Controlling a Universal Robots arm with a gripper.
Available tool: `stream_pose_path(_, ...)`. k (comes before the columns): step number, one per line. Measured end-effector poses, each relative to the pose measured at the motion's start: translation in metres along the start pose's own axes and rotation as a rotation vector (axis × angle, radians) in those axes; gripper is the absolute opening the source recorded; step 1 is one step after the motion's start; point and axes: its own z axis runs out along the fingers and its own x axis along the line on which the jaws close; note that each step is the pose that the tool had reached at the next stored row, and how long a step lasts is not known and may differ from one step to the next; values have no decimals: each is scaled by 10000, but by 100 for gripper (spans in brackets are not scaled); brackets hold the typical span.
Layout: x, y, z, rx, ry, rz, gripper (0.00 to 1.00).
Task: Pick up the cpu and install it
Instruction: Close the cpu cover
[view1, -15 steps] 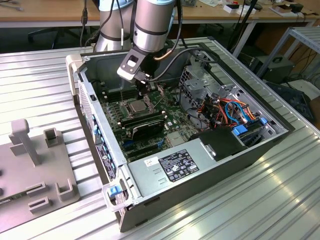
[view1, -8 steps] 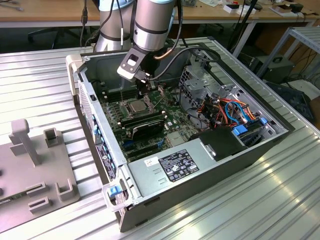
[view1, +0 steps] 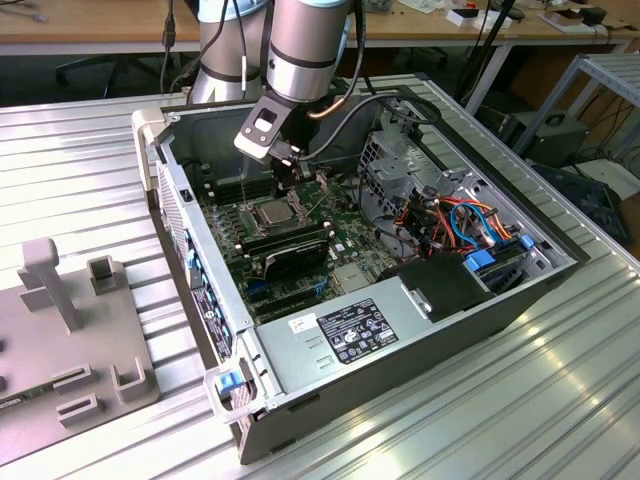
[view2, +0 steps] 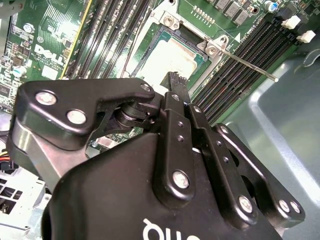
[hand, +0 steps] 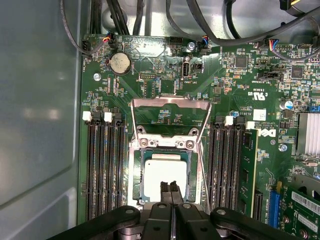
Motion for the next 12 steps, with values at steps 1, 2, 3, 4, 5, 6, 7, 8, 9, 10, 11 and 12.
stream_pose_path(1,-1,5,-1,1,-1,0,11)
stream_pose_path(2,0,6,-24,0,0,0,11)
stream_pose_path(3,0,6,-34,0,-1,0,11)
stream_pose_path(4,0,6,-39,0,0,0,11)
stream_pose_path(5,0,7,-40,-1,2,0,11)
stream_pose_path(6,0,7,-40,-2,3,0,11)
stream_pose_path(7,0,6,-42,-1,1,0,11)
stream_pose_path(8,0,6,-42,1,0,0,11)
stream_pose_path(9,0,6,-42,0,0,0,11)
stream_pose_path(10,0,6,-44,0,0,0,11)
stream_pose_path(11,-1,6,-50,3,-4,0,11)
stream_pose_path(12,0,6,-52,1,-1,0,11)
